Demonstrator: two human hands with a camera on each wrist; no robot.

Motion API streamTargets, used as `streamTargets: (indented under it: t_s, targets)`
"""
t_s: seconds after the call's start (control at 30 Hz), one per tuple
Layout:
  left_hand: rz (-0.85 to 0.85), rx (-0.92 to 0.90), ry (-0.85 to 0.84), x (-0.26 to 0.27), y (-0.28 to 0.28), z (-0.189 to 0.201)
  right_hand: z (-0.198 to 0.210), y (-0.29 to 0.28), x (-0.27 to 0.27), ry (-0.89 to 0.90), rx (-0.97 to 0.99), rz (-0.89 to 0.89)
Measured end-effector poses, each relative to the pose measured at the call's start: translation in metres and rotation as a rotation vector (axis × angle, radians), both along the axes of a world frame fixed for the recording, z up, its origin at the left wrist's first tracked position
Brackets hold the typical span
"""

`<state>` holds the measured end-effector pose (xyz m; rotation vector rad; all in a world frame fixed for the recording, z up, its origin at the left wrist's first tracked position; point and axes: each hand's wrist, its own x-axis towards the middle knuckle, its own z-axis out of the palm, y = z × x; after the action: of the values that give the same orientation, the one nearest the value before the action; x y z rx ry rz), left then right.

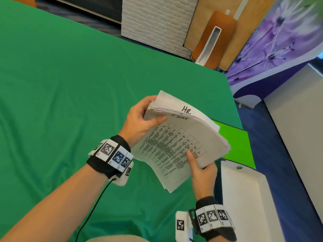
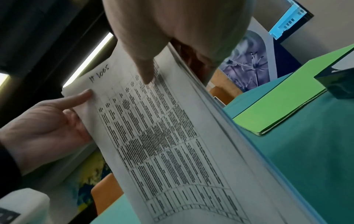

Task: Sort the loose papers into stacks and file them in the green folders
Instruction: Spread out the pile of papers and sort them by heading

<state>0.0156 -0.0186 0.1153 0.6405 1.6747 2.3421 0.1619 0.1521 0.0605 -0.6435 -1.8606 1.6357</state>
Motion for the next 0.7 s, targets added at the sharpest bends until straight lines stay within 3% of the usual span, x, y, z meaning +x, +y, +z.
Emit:
streamTargets:
  t_s: [0.37, 0.5, 0.7]
  targets:
    - [-0.072, -0.015, -0.045, -0.014, -0.006, 0.006, 0.018, 0.004, 0.002, 0.168, -0.153, 0.155]
    - [-0.068, -0.026, -0.077, -0.014, -0.008, 0.007, 0.019, 0.007, 0.001, 0.224, -0.250, 0.135]
    - [-0.186, -0.328, -0.120, -0.017, -0.007, -0.027, 0.001, -0.006, 0.003, 0.011, -0.128, 0.178]
